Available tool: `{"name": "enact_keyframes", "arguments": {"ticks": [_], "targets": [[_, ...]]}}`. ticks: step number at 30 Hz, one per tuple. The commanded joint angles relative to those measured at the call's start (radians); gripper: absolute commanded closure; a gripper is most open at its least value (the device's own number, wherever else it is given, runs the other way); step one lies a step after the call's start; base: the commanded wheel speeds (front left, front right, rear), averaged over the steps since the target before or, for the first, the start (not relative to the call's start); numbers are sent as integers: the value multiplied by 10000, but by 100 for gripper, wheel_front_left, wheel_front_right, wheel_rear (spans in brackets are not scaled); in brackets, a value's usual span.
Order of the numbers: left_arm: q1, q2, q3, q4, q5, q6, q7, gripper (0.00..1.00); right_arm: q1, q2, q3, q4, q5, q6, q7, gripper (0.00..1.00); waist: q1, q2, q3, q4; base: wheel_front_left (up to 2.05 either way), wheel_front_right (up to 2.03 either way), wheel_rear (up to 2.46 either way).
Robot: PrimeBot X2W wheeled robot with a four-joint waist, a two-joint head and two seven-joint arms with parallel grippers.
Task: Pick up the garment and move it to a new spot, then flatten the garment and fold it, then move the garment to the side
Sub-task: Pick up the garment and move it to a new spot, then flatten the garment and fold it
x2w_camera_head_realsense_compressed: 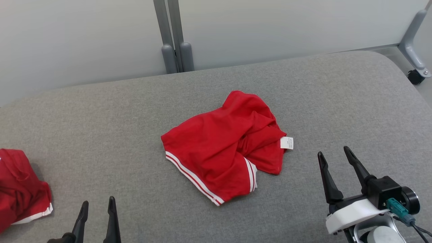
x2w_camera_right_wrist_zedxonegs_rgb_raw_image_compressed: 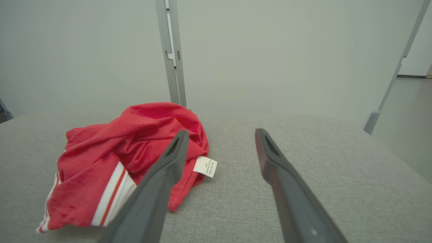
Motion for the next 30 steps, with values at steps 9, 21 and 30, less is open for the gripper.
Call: {"name": "enact_keyframes", "arguments": {"ticks": [9,21,30], "targets": [[-328,-25,36,104,63,-89,-3,0,41,58,-13,200,3,-10,-31,0,0,-1,-73,29,0,0,0],[-489,-26,-436,308,-195,-102,-5,0,-95,23,46,164,82,-10,-31,0,0,-1,-6,-266,0,0,0],[-1802,-10,-3377,1675,-2171,-96,624,0,-266,107,180,-20,31,-10,-31,0,0,-1,467,-669,0,0,0]]}}
